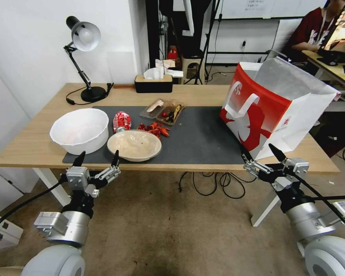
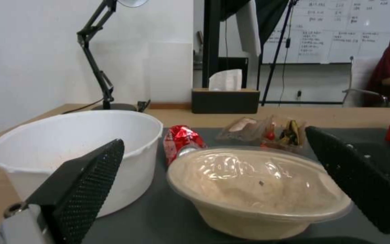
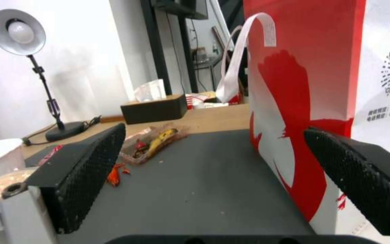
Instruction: Pick up the trash from the table and place it into the takeout bag.
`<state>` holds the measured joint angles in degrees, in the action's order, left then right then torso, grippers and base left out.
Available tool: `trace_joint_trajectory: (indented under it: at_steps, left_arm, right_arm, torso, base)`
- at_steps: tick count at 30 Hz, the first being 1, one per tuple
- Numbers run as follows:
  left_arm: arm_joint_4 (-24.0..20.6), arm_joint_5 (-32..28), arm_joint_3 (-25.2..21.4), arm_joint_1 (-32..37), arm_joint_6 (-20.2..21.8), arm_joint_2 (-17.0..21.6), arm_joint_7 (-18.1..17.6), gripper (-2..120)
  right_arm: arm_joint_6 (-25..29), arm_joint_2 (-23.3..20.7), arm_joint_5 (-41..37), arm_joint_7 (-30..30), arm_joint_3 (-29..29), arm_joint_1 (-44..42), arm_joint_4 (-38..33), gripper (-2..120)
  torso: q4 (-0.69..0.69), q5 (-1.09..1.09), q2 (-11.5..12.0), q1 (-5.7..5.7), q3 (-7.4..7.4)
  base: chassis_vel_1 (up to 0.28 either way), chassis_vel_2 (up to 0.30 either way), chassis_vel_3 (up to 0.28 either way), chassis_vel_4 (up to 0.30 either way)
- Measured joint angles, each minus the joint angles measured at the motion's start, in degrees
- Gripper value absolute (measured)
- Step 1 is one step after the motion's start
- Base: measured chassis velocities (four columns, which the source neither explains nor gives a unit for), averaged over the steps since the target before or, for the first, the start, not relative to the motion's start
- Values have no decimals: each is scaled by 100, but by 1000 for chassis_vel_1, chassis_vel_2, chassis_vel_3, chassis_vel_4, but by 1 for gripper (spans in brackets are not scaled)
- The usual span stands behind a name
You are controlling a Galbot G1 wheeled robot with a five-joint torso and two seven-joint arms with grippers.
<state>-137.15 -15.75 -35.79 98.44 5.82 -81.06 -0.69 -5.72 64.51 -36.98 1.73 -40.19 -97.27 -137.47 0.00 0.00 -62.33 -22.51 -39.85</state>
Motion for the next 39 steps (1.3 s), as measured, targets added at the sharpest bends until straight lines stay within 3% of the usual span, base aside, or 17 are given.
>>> trace_joint_trajectory:
  at_steps: [15,23,30,36,39]
  left_arm:
    - [2,9,-4,4,37,-2,-13,100]
    - [-63,-97,-46,-135,304,139,-121,100]
    - [-274,-751,-112,-708,1261,809,-349,100]
    - [-345,-1025,21,-821,1751,1256,-406,100]
    - [-382,-1835,151,-1097,2454,1599,-640,100]
  right_arm:
    - [-84,-48,62,12,170,148,53,100]
    - [-190,-125,-6,24,134,211,37,100]
    - [-265,-155,-18,29,147,226,-24,100]
    - [-328,-165,-17,32,160,241,-60,100]
    - [-366,-163,-9,34,184,259,-73,100]
  torso:
    - [0,0,1,0,0]
    - [0,0,1,0,0]
    - [-1,0,1,0,0]
    - [0,0,1,0,0]
    - [0,0,1,0,0]
  base:
    - [0,0,0,0]
    - [0,0,0,0]
    - [0,0,0,0]
    - [0,0,0,0]
    - [0,0,0,0]
